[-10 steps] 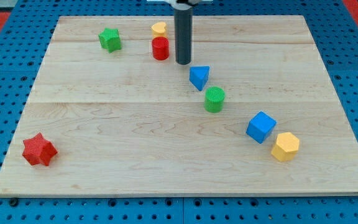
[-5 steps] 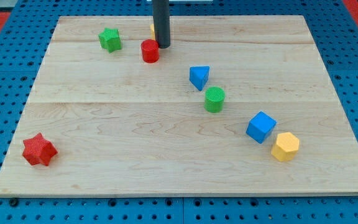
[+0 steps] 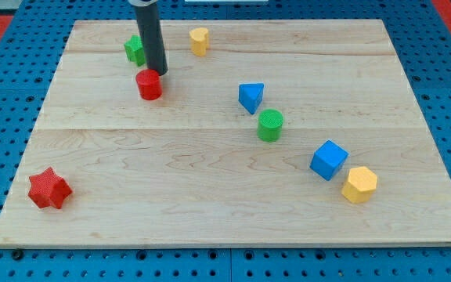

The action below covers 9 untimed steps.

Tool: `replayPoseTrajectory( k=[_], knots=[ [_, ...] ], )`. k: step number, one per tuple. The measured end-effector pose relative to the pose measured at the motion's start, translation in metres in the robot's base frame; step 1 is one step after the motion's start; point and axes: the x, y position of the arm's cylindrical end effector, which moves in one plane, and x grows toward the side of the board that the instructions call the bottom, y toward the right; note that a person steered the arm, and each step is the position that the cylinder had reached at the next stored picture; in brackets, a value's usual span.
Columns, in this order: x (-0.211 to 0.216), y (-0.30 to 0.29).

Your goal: Place the red circle above the red star

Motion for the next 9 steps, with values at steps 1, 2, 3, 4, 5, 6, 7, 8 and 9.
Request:
replayPoseTrajectory(
  k=[1, 2, 3, 4, 5, 6, 7, 8, 9],
  knots=[
    [0.014, -0.017],
    [0.027, -0.020],
    [0.028, -0.017],
    [0.028, 0.004],
    [0.030, 0.023],
    [0.042, 0.023],
    [0.060, 0.010],
    [0.060, -0.018],
    [0.060, -0.055]
  ],
)
